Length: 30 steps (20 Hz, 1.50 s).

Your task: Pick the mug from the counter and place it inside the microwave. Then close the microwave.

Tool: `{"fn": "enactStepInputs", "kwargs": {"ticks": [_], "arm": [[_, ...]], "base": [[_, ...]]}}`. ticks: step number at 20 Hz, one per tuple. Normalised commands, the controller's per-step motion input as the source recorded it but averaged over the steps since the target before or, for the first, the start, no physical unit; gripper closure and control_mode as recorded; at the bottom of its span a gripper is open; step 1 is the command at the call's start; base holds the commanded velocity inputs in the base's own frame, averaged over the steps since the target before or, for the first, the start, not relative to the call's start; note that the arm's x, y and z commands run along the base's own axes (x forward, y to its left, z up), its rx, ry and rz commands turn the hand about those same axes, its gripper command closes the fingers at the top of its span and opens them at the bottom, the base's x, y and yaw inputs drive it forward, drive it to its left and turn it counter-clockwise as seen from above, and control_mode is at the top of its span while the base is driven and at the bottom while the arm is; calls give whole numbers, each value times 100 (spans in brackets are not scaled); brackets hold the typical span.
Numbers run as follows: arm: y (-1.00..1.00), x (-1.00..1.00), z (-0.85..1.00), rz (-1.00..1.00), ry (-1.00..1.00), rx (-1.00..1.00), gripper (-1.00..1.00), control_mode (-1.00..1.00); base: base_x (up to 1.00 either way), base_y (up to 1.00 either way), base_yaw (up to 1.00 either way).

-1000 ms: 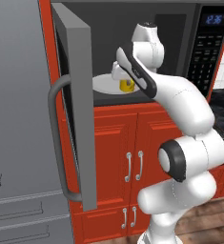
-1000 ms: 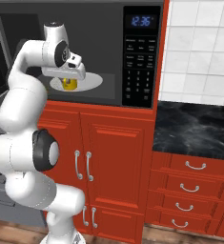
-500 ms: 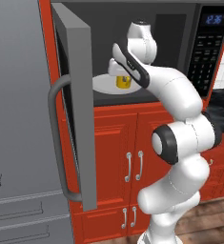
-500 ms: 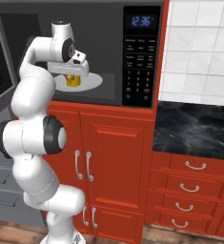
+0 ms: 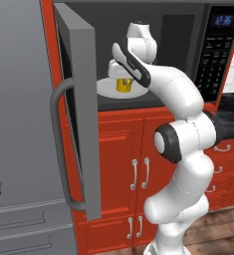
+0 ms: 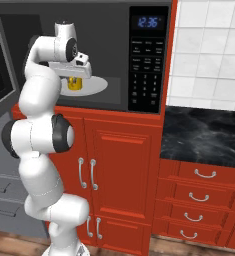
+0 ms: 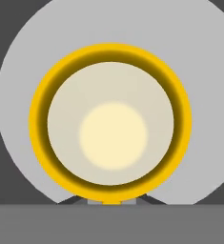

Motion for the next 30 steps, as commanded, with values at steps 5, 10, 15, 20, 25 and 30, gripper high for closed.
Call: {"fn": "enactStepInputs", "kwargs": {"ticks": [5, 10, 15, 20, 25, 30], "arm": [[2, 18, -16, 3, 2, 0, 100, -100], [0, 1, -11, 2, 0, 0, 100, -100], [0, 0, 0, 0, 0, 0, -100, -100], [0, -11, 0, 0, -1, 0, -100, -100], [-1, -60, 9, 0, -15, 0, -100, -100], [-19, -65, 3, -1, -14, 0, -100, -100]], "base": [[0, 0, 0], [0, 0, 0], [0, 0, 0], [0, 0, 0], [0, 0, 0], [0, 0, 0]]}}
